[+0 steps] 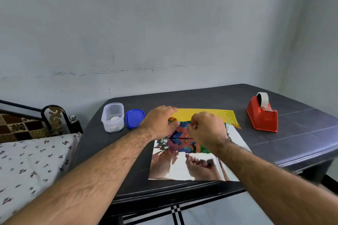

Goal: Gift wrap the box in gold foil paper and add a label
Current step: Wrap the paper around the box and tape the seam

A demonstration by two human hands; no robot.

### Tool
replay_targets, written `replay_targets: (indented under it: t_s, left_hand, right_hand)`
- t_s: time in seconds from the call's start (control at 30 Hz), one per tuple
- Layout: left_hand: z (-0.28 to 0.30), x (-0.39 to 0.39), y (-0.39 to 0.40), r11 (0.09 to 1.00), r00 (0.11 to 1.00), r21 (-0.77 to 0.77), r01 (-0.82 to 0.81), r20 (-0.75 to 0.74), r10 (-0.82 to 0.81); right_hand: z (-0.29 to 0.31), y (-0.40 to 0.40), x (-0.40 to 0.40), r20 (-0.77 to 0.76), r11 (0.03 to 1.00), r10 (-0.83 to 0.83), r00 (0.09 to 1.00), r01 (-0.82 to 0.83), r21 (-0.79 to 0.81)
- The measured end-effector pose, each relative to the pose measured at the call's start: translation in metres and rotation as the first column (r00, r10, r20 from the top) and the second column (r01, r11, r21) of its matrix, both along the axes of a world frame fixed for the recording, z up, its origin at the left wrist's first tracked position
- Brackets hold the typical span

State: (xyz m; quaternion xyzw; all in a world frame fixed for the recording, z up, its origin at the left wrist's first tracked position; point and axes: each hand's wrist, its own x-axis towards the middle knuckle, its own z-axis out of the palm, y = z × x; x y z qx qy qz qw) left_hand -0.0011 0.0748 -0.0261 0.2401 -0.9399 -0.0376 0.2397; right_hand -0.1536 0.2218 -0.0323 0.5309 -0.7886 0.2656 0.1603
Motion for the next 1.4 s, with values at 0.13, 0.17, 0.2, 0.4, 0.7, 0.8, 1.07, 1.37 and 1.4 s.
replay_targets:
  t_s: [0.13,0.17,0.2,0.4,0.7,0.8,1.07,1.37,1.4]
  left_hand:
    - [-0.003,-0.003,0.001,0.992,0.991,-0.109,-0.065,0.111,0.077]
    - [-0.004,-0.001,0.002,0.985,0.988,-0.154,-0.071,0.128,0.091]
    - [-0.004,0.000,0.005,0.976,0.982,-0.200,-0.087,0.146,0.118]
    - [0.011,0.000,0.059,0.979,0.982,-0.157,-0.133,0.113,0.151]
    - [0.034,-0.012,-0.001,0.771,0.971,0.594,-0.229,0.190,0.142]
    - [0.042,-0.021,-0.005,0.887,0.915,0.369,-0.277,0.383,0.126]
    - [0.059,-0.056,-0.013,0.861,0.888,0.463,-0.212,0.458,-0.028]
    - [0.065,-0.060,-0.013,0.904,0.892,0.326,-0.275,0.438,0.114]
    - [0.062,-0.059,-0.012,0.907,0.882,0.310,-0.285,0.454,0.122]
  right_hand:
    - [-0.002,0.008,0.002,0.304,0.983,-0.148,0.941,0.106,0.149]
    - [-0.002,0.006,0.000,0.365,0.983,-0.158,0.917,0.114,0.141]
    - [-0.001,0.005,-0.002,0.412,0.983,-0.172,0.895,0.127,0.133]
    - [0.020,0.007,-0.018,0.504,0.960,-0.276,0.819,0.204,0.193]
    - [0.001,-0.008,-0.030,0.905,0.987,-0.037,0.424,0.159,-0.034]
    - [-0.009,-0.008,-0.026,0.929,0.998,0.020,0.369,0.045,-0.039]
    - [-0.016,0.016,-0.004,0.329,0.861,0.243,0.913,-0.359,0.361]
    - [-0.004,0.025,-0.012,0.237,0.886,0.214,0.948,-0.290,0.361]
    - [-0.007,0.022,-0.017,0.288,0.913,0.155,0.945,-0.249,0.324]
